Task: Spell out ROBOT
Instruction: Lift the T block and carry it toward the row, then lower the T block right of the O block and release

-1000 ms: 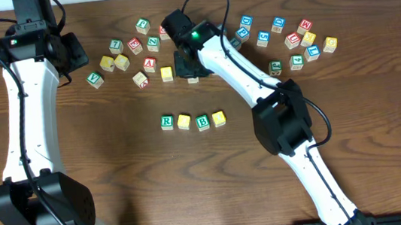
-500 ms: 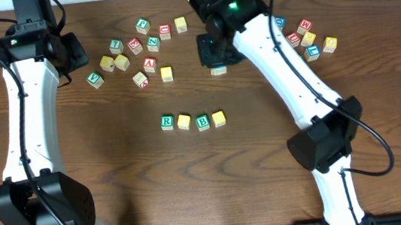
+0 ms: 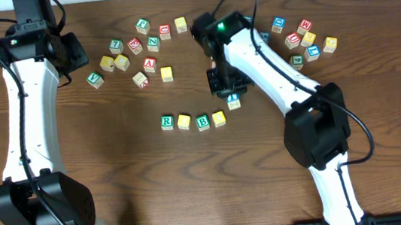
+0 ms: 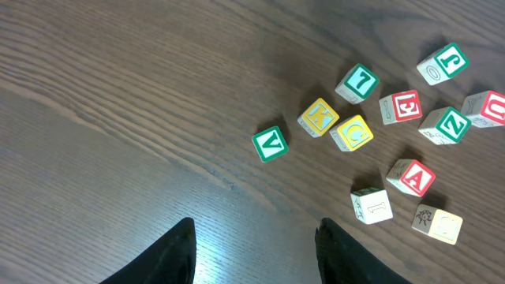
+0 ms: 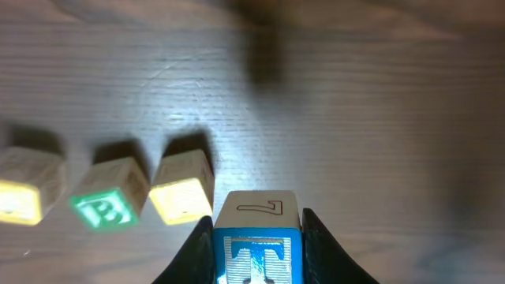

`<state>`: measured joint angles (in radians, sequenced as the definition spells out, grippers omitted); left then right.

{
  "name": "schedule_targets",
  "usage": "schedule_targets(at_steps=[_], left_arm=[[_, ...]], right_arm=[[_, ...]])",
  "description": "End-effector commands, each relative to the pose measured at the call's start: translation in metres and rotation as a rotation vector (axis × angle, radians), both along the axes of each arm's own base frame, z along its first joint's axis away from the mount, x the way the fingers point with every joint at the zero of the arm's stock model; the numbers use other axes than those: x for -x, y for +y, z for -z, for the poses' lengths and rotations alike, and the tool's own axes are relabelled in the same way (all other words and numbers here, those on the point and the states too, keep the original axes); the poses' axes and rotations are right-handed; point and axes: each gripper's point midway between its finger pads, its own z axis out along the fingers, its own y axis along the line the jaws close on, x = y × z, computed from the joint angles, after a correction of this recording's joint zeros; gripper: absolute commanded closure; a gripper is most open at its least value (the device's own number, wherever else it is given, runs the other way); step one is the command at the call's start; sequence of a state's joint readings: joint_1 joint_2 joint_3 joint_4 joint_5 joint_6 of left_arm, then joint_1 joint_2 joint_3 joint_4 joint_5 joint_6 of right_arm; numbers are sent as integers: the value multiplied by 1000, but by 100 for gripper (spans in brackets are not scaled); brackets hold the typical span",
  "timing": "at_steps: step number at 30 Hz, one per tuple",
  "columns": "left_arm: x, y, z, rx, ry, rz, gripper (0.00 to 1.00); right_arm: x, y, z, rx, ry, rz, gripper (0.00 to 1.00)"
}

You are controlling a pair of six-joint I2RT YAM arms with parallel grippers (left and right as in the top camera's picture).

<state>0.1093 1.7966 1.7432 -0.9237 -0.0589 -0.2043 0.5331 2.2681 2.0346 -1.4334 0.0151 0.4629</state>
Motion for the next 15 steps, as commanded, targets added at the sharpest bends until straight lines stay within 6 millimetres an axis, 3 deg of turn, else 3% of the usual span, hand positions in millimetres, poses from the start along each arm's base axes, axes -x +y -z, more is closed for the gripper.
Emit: schedule_targets(at_steps=[1, 8, 15], left_arm=[[3, 2, -2, -16, 2, 8, 51], [3, 2, -2, -16, 2, 8, 51], [3, 2, -2, -16, 2, 8, 51]], right_arm=[[5, -4, 22, -13, 40, 31, 82], [-3, -12, 60, -15, 0, 36, 81], [-20, -25, 66, -35, -37, 92, 80]])
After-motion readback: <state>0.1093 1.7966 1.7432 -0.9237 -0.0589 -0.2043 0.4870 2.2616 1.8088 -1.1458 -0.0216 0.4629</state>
